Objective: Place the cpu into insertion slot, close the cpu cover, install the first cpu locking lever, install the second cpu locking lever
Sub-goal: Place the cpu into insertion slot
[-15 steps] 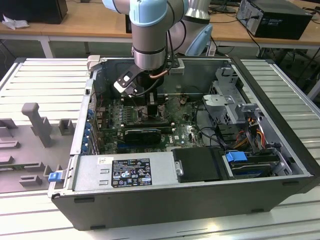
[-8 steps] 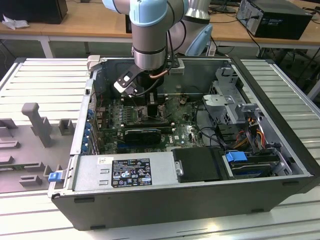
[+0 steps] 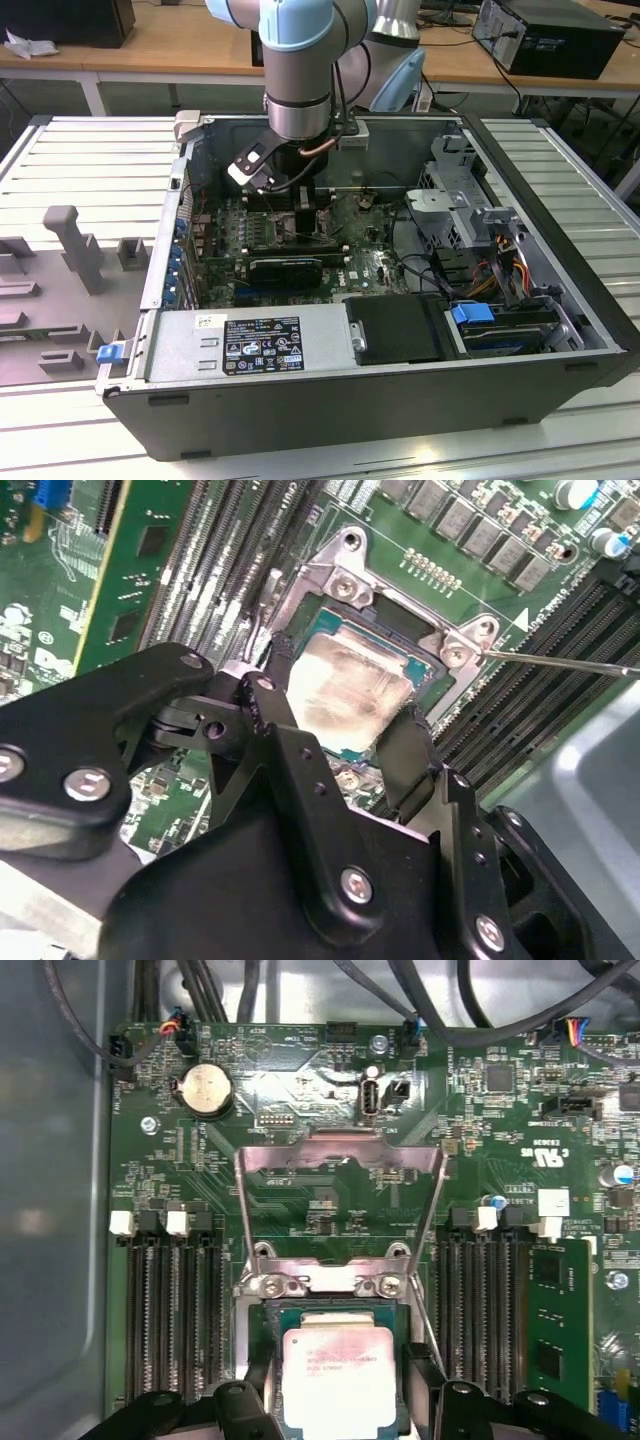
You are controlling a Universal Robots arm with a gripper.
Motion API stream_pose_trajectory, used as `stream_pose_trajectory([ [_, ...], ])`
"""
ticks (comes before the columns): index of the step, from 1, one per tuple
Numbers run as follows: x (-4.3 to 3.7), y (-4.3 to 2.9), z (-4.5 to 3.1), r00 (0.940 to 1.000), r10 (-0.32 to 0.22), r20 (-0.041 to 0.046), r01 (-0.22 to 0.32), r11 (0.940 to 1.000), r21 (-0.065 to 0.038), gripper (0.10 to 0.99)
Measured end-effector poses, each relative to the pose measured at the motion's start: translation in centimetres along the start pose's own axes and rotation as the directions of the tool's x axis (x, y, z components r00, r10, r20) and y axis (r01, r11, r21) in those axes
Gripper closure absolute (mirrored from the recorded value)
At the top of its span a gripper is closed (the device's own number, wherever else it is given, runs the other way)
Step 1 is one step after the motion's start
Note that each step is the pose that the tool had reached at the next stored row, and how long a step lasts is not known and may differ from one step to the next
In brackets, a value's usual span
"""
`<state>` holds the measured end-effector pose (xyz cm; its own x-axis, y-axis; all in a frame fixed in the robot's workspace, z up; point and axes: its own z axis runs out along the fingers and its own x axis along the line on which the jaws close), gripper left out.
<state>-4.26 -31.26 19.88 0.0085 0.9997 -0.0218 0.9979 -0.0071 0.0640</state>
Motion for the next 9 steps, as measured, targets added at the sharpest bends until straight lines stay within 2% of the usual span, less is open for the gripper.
stream_pose_trajectory([
  [2, 0.13, 0.0, 0.01, 0.9997, 0.001, -0.024, -0.001, 1.0, 0.0, 0.475],
  [3, 0.14, 0.0, 0.01, 0.9996, 0.002, -0.0287, -0.002, 1.0, 0.0, 0.475],
  [9, -0.14, 0.0, 0.03, 0.9995, 0.001, -0.0306, -0.001, 1.0, 0.0, 0.475],
])
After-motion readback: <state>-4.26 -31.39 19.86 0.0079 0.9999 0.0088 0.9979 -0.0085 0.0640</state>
